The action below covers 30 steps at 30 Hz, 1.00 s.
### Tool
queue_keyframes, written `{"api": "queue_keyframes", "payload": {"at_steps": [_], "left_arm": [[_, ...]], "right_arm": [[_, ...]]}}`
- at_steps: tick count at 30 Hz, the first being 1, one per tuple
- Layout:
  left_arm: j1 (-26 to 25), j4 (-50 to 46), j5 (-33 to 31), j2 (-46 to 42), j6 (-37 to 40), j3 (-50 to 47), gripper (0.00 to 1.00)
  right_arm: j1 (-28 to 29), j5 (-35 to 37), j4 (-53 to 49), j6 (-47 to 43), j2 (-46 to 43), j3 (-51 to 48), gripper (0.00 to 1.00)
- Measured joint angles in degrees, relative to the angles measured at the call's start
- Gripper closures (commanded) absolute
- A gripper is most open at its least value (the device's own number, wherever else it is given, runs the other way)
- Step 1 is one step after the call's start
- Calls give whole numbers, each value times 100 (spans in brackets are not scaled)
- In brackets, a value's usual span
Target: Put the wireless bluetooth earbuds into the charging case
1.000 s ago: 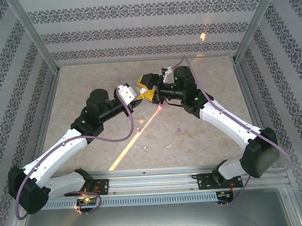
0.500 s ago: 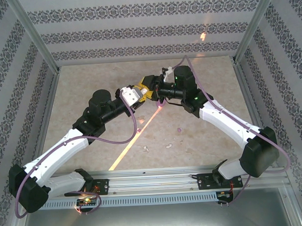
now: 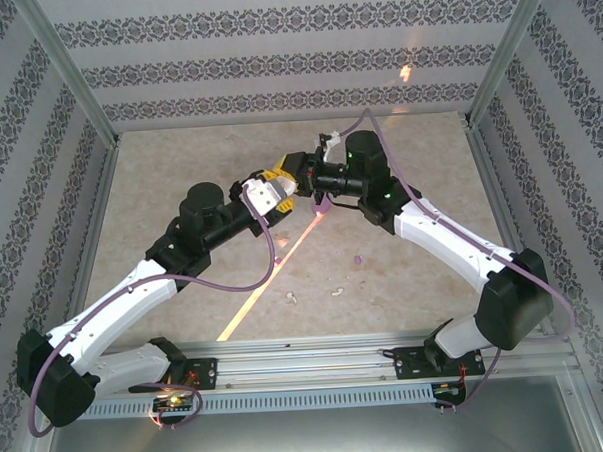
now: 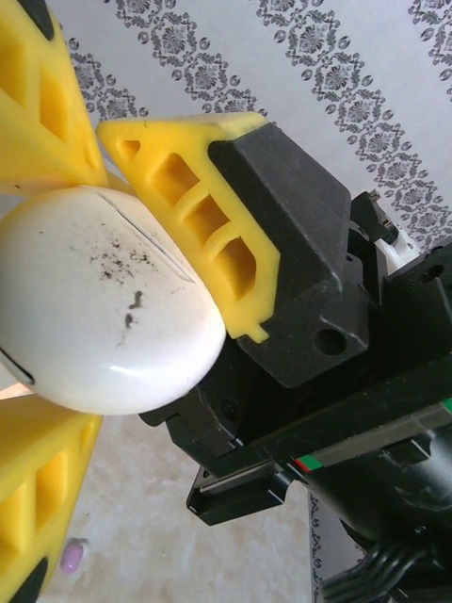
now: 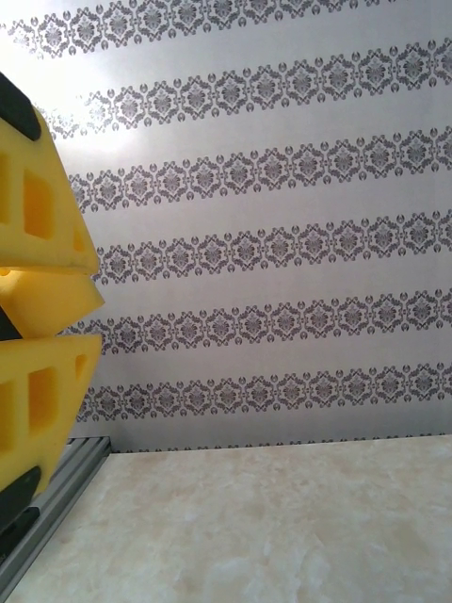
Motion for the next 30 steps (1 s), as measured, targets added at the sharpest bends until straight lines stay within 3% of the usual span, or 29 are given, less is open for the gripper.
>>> {"api": "queue_keyframes", "payload": {"at_steps": [15, 24, 30], "left_arm": [[-24, -614, -369, 422, -662, 177, 20], [-7, -1342, -551, 435, -1886, 890, 22], [284, -1825, 243, 485, -3342, 1694, 27]], "right_arm": [[-398, -11, 925, 345, 289, -516, 97], [-826, 31, 1043, 79, 304, -654, 96], [-981, 4, 1040, -457, 304, -645, 96]]}}
